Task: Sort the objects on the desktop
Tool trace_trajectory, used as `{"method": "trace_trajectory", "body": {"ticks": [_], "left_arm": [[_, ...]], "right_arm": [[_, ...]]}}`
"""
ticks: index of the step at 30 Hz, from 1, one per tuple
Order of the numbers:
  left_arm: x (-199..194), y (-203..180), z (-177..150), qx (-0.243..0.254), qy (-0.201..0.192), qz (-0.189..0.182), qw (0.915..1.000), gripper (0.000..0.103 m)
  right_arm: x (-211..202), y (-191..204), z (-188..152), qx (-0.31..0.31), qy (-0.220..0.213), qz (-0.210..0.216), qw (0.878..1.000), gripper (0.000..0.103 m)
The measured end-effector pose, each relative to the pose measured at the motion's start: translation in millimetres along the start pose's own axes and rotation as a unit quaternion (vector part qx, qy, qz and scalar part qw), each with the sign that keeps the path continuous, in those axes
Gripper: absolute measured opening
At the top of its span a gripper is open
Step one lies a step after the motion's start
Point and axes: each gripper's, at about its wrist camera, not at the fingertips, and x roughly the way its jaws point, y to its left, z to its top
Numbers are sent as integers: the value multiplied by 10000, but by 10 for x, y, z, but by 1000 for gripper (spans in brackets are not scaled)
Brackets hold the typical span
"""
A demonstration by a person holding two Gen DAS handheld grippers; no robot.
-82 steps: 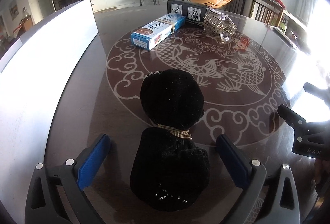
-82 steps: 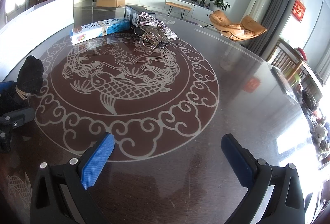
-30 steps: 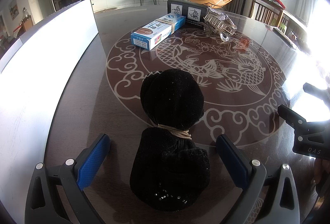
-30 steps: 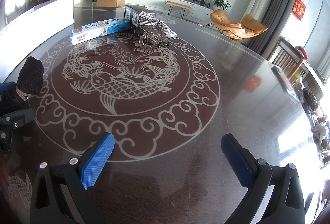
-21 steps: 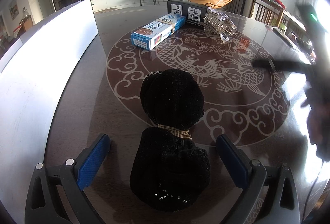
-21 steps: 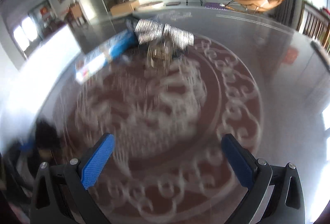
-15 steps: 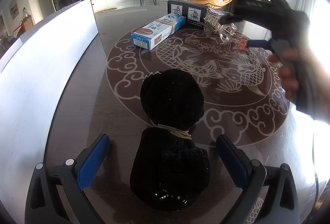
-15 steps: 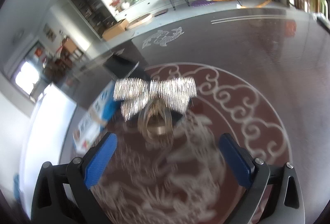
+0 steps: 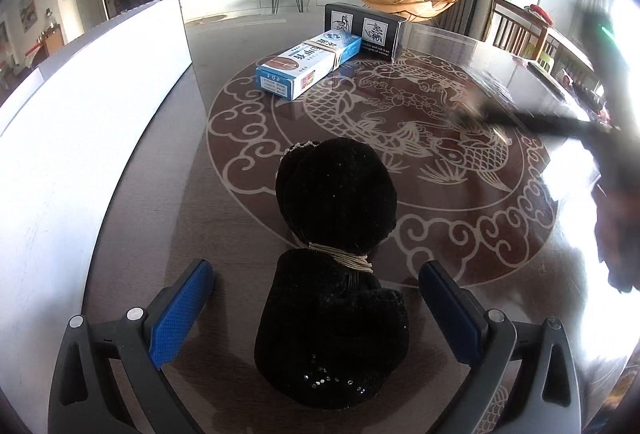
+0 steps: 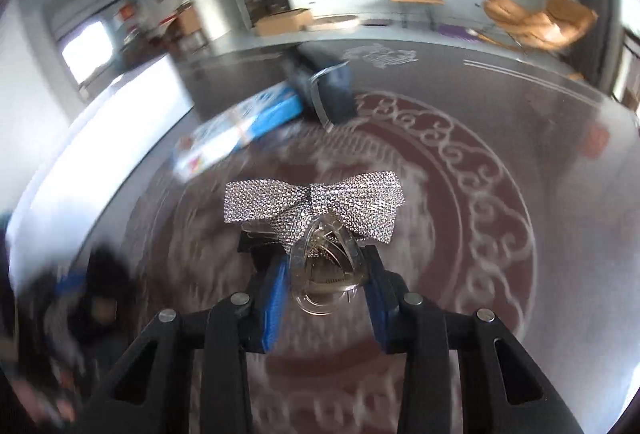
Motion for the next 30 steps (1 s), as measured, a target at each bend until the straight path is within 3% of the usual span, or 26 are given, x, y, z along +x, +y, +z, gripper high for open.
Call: {"method": "trace_trajectory", "body": {"ticks": [2,3,4,6,9,12,18,25,30], "left_arm": [[1,-8,-2,15,8,18,10000,103],[6,-10,2,22,13,27,10000,103],[7,-13,1,28,16,33,10000,103],[10,-11,2,32,18,38,10000,103],[11,-12,3,33,19,39,10000,103],[20,-15,5,43,25,56,10000,103],[22,-19,4,42,27,84,10000,103],[23,17,2,-48,-12,26,10000,103],[25,21,5,-52,-14,20,10000,103]], "right_arm": [[-247,6,-296,-359,-95,-18,9993,52],[-367,-27,-418,-399,-218,-173,9988,75],[-488,-104,-511,-335,-374,-376,9980,87],[-735,-276,-693,21,-643,-646,9958,88],[-898,-450,-868,578,-600,-673,9942,88],[-954,-356,-944,712,-549,-567,9943,88],[-756,157,-626,802,-742,-592,9922,96],[-136,382,-224,1017,-450,-1717,9789,96],[-132,218,-322,1101,-299,-1485,9823,94]]}}
